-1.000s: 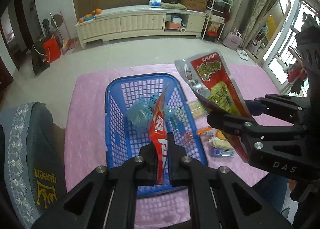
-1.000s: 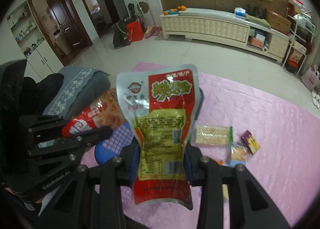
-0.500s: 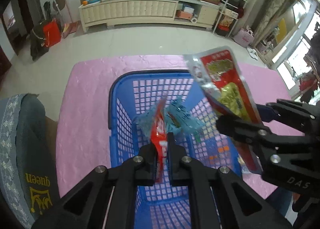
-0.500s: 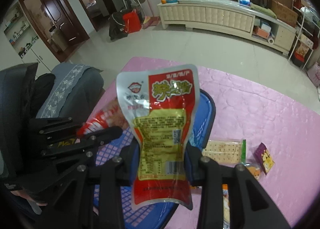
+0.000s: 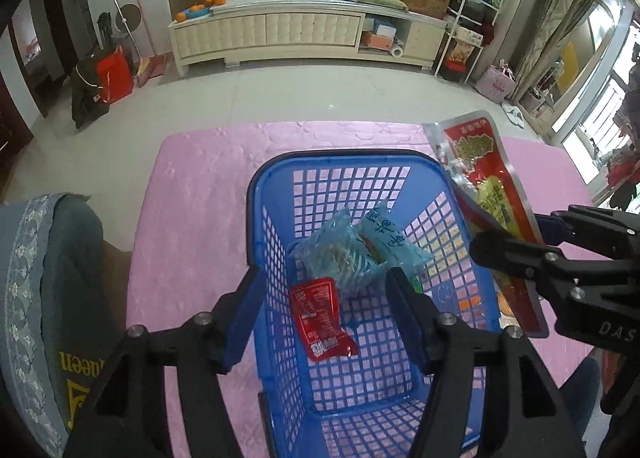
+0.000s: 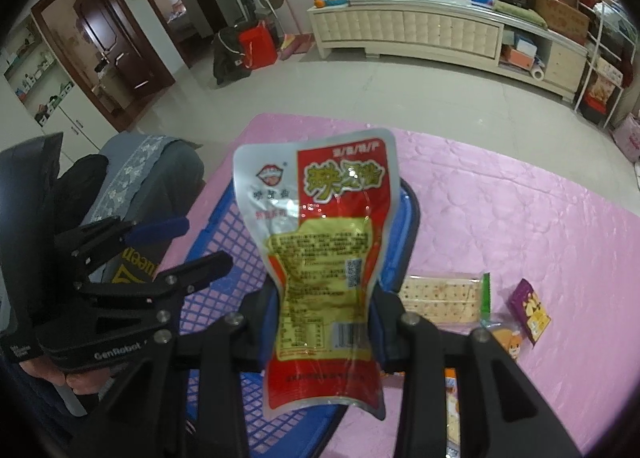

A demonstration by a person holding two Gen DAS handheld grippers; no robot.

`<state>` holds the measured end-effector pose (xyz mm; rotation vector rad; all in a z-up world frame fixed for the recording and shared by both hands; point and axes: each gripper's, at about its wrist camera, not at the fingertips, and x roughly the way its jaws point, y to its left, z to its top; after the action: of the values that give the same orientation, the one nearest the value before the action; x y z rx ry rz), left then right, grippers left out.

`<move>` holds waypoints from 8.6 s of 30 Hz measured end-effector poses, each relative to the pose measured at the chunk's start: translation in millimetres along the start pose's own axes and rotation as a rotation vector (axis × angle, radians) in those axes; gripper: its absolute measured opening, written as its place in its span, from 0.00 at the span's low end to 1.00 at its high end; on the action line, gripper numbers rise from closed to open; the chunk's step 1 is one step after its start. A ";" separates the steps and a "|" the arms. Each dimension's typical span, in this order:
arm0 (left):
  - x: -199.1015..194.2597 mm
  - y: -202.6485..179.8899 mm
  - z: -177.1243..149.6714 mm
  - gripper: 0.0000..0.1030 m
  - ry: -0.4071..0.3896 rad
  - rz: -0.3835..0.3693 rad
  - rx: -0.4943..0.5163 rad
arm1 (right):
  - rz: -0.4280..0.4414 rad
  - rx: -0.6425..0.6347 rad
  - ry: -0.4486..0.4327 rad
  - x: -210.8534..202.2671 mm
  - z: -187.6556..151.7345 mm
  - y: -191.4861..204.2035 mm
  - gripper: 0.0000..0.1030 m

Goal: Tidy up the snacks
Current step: 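Lower the red-and-white pouch into the basket and open the right gripper, then withdraw both grippers from the basket back toward the snack pile, then grasp the yellow pouch with the right gripper while the left grasps the cracker pack, then carry both packets over the basket and open the left gripper to drop crackers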

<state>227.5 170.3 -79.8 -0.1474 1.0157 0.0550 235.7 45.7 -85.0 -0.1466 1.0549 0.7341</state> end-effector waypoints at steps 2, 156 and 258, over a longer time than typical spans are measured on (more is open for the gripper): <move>-5.9 3.3 -0.8 0.59 -0.010 -0.006 0.001 | 0.000 -0.013 0.001 0.2 1.7 7.9 0.41; 71.7 -214.3 -143.5 0.70 0.194 -0.067 -0.105 | 0.010 -0.279 0.193 -1.1 -187.6 -197.0 0.03; 7.8 -74.9 -7.0 0.14 0.001 -0.070 -0.043 | 0.013 -0.119 0.011 -27.4 -59.0 -21.8 0.04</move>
<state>234.3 95.0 -82.9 -0.2222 1.0104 0.0134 197.8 -10.2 -97.1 -0.2465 1.0237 0.8085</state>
